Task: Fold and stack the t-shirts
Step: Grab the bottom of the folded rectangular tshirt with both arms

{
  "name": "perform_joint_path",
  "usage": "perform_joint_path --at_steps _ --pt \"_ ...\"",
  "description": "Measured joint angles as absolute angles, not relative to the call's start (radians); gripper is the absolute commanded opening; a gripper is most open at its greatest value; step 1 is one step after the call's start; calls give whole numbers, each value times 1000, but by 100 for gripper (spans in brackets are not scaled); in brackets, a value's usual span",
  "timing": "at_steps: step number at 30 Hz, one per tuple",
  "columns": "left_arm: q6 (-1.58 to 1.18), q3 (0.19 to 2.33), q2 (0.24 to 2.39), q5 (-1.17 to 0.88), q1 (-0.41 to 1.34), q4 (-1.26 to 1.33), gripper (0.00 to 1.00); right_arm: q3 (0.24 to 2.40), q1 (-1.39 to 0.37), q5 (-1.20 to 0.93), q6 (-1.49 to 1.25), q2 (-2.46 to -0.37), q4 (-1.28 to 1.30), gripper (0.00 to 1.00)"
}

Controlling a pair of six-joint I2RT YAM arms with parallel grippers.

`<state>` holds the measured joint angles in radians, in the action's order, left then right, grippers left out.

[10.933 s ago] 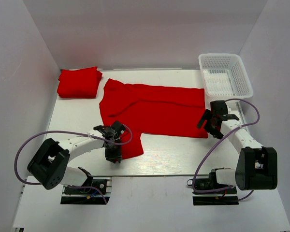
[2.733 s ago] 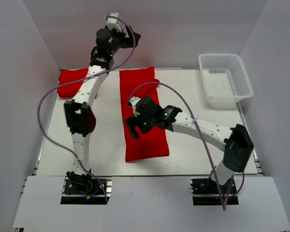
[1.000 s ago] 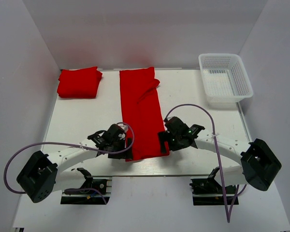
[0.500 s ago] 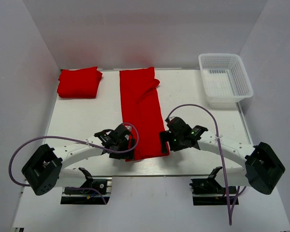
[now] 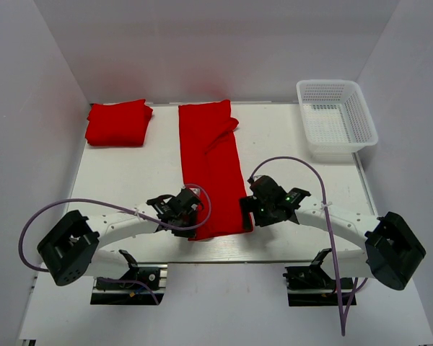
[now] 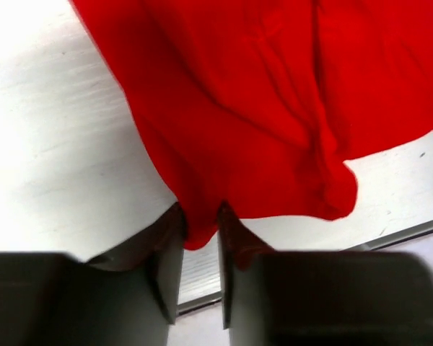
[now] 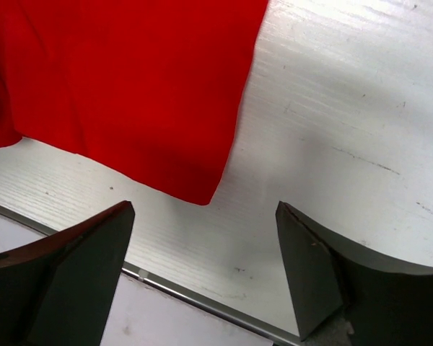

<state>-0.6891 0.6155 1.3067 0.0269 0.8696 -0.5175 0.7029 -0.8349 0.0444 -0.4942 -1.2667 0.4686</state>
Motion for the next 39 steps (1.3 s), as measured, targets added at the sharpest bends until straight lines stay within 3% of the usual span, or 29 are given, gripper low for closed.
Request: perform_joint_path --at_steps 4,7,18,20,29,35,38,39 --pt "-691 615 1320 15 873 -493 0 703 -833 42 -491 -1279 453 75" --pt "-695 614 1320 -4 878 -484 0 703 -833 35 -482 -1306 443 67" --pt "-854 612 1245 -34 931 -590 0 678 -833 -23 -482 -1313 438 64" --pt "-867 612 1238 -33 934 -600 0 678 -833 -25 -480 -1317 437 57" --pt "-892 620 1257 -29 955 -635 0 671 -833 -51 -481 -1344 440 55" --pt "-899 622 1257 -21 958 -641 0 672 -833 -91 -469 -1379 430 38" --pt "-900 622 1257 -16 963 -644 0 672 -833 -120 -461 -1392 419 25" --pt "-902 622 1257 -15 965 -645 0 672 -833 -129 -462 -1396 416 7"
